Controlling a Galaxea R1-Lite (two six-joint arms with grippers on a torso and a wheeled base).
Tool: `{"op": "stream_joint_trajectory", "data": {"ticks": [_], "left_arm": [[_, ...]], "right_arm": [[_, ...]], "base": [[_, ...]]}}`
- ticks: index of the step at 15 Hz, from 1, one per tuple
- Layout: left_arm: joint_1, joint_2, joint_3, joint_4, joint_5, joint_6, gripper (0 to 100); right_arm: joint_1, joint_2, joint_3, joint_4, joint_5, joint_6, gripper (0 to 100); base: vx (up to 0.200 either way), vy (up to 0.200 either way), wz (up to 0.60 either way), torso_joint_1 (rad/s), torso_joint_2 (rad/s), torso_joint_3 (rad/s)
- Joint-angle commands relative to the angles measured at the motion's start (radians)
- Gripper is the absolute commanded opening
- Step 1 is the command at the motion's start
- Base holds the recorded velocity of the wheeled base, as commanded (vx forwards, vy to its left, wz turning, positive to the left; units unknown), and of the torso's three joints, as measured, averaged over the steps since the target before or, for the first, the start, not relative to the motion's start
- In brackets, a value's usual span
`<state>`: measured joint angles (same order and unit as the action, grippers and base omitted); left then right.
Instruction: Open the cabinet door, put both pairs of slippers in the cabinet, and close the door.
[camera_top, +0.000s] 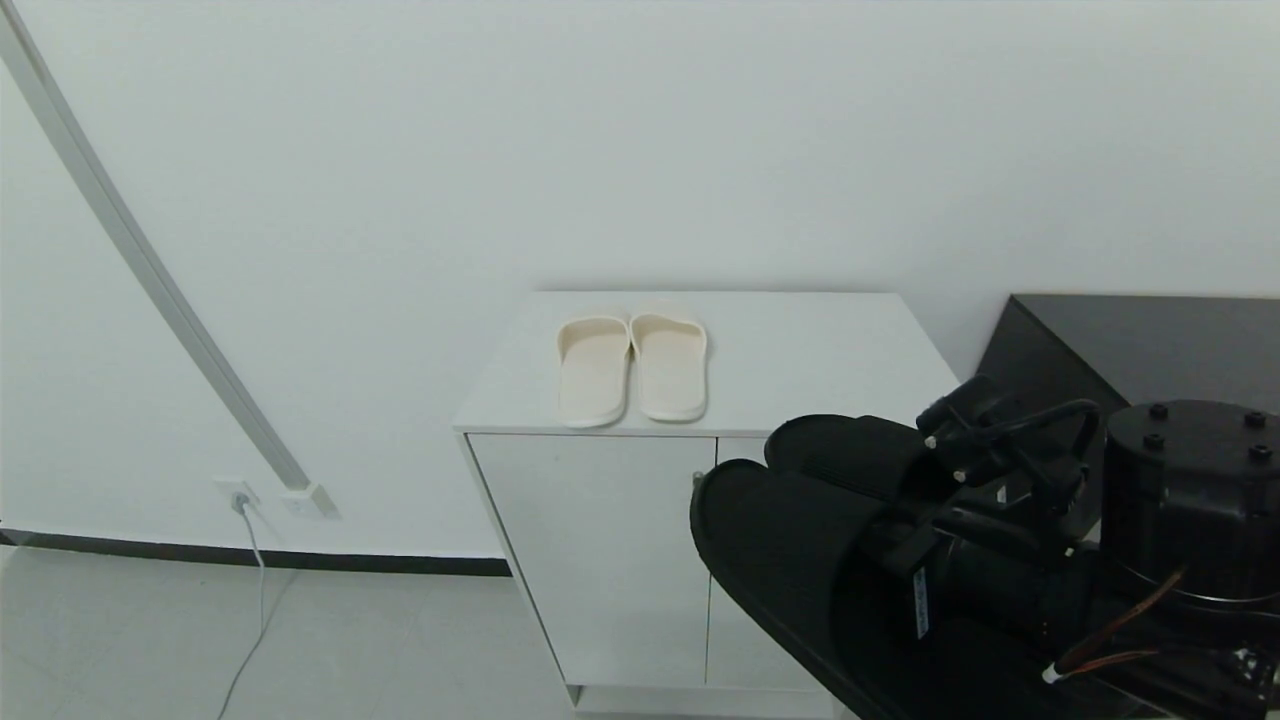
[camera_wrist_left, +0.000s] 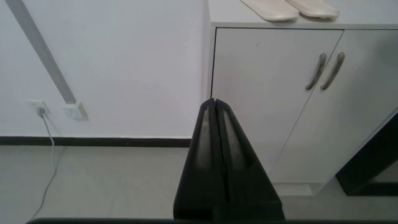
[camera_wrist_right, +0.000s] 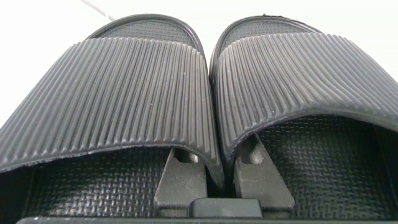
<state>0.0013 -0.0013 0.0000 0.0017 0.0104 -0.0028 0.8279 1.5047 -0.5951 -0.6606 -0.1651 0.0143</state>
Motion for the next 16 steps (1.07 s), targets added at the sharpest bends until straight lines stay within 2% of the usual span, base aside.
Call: {"op": "stream_joint_trajectory", "data": {"ticks": [1, 7, 16], "left_arm": [[0.000, 0.001, 0.000, 0.000, 0.000, 0.000, 0], [0.000, 0.001, 0.000, 0.000, 0.000, 0.000, 0], [0.002, 0.001, 0.000, 0.000, 0.019, 0.004, 0]], "right_arm": [[0.002, 0.002, 0.003, -0.001, -0.001, 0.000, 0], [0.008, 0.000, 0.017, -0.011, 0.001, -0.023, 0], [0.008, 0.003, 0.041, -0.039, 0.001, -0.027, 0]], "base": [[0.000, 0.000, 0.00, 0.000, 0.00, 0.000], [0.000, 0.000, 0.00, -0.012, 0.02, 0.015], [0.000, 0.000, 0.00, -0.200, 0.48, 0.271]]}}
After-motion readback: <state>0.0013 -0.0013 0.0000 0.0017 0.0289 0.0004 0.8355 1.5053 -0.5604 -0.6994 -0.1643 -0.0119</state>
